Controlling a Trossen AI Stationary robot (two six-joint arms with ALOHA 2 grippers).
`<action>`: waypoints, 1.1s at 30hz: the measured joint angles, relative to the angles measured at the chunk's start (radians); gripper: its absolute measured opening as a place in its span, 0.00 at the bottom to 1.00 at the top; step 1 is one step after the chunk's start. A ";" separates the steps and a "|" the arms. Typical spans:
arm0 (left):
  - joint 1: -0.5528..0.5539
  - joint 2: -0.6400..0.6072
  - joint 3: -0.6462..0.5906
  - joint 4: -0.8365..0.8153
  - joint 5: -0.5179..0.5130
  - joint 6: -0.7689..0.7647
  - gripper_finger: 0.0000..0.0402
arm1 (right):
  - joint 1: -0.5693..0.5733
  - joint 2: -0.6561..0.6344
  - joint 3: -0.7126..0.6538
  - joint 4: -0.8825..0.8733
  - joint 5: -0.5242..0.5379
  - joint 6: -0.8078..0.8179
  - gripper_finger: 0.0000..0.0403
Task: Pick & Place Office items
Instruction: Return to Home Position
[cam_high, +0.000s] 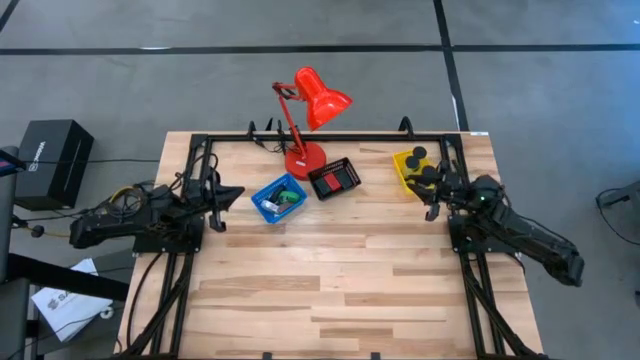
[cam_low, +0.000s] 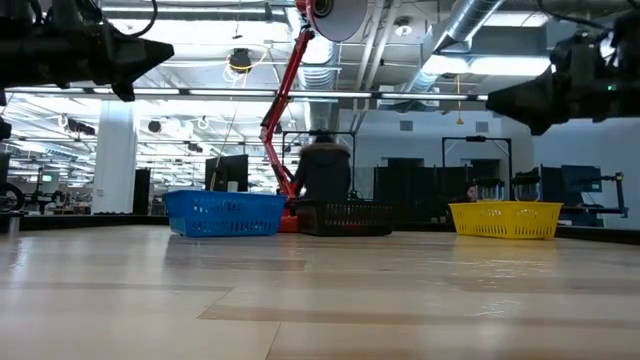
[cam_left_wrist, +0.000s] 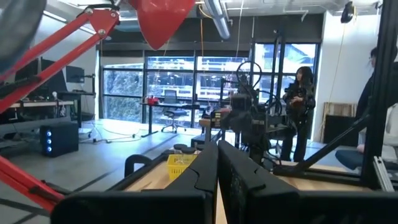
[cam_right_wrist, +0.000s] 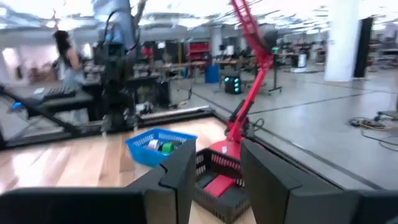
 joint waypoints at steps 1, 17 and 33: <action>0.000 0.000 0.000 -0.001 0.000 0.000 0.01 | -0.002 -0.024 0.000 -0.014 0.012 0.014 0.29; 0.000 0.126 0.000 0.004 -0.118 0.000 0.01 | 0.214 0.011 0.000 -0.038 0.476 -0.010 0.29; 0.000 0.130 0.000 0.021 0.014 -0.003 0.01 | 0.333 0.041 -0.001 -0.047 0.444 -0.159 0.29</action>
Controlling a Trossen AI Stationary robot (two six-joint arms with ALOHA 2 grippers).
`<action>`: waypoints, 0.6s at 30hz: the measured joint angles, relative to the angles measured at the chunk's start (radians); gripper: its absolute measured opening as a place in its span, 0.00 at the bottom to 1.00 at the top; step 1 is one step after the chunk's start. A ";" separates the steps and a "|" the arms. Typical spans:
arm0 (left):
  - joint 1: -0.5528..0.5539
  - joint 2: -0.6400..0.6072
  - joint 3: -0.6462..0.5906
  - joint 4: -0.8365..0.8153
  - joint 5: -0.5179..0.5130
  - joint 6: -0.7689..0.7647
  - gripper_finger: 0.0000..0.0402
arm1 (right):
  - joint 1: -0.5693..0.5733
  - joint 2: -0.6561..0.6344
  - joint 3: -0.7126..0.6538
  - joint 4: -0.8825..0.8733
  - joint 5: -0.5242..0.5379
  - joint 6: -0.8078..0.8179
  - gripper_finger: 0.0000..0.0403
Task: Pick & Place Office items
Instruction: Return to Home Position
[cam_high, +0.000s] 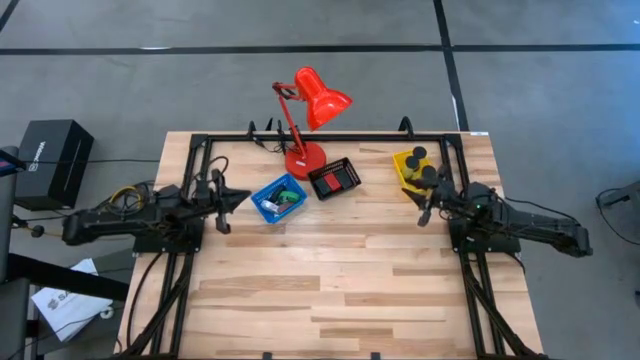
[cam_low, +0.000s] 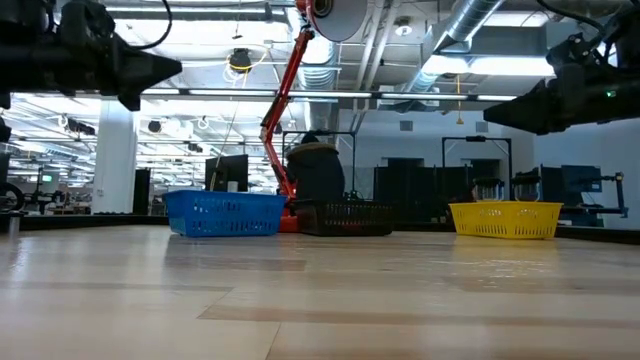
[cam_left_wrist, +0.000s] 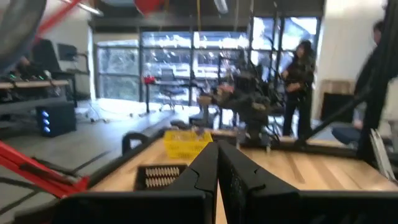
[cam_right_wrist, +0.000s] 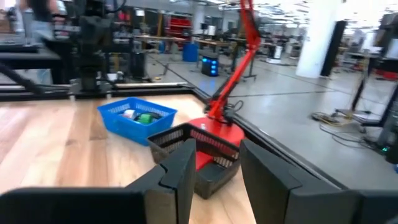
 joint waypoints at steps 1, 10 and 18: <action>0.000 -0.013 0.000 0.001 -0.006 0.000 0.01 | 0.000 0.000 0.000 -0.002 -0.014 -0.002 0.29; 0.000 -0.074 0.000 0.004 0.014 0.003 0.01 | -0.002 0.000 0.000 -0.003 -0.018 0.000 0.29; 0.000 -0.049 0.000 0.005 0.014 -0.003 0.01 | -0.002 0.002 0.000 -0.003 -0.016 0.001 0.29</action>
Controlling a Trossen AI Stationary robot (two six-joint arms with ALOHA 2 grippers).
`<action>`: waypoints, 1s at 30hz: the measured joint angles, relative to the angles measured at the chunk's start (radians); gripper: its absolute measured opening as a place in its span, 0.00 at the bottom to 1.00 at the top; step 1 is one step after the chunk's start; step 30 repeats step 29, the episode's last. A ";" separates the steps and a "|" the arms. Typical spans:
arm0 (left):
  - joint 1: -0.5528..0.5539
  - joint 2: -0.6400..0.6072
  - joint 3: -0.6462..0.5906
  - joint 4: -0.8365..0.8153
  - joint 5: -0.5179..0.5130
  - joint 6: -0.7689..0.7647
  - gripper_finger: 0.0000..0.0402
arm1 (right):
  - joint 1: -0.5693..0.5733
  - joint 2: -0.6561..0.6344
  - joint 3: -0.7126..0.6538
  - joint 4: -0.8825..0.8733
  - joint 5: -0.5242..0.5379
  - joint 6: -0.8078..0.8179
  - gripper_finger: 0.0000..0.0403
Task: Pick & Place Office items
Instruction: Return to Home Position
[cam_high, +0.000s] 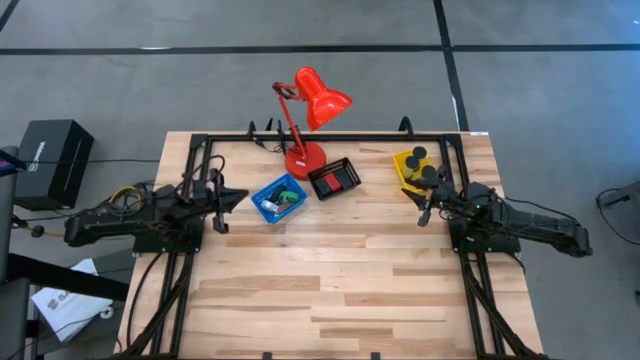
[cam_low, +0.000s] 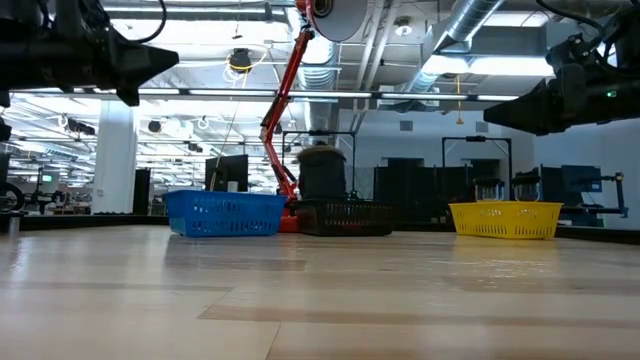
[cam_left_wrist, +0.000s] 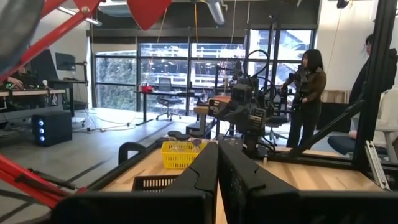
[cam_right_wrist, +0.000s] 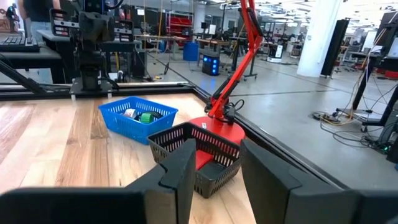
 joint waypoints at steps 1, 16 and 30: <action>0.000 0.004 0.000 0.000 0.000 0.000 0.01 | 0.000 0.000 0.000 0.000 0.000 0.000 0.29; 0.000 0.067 0.000 0.001 -0.001 -0.001 0.01 | 0.000 0.000 0.000 0.000 0.000 0.000 0.29; 0.000 0.108 0.000 0.002 -0.001 -0.001 0.01 | 0.000 0.000 -0.001 0.000 0.000 0.000 0.29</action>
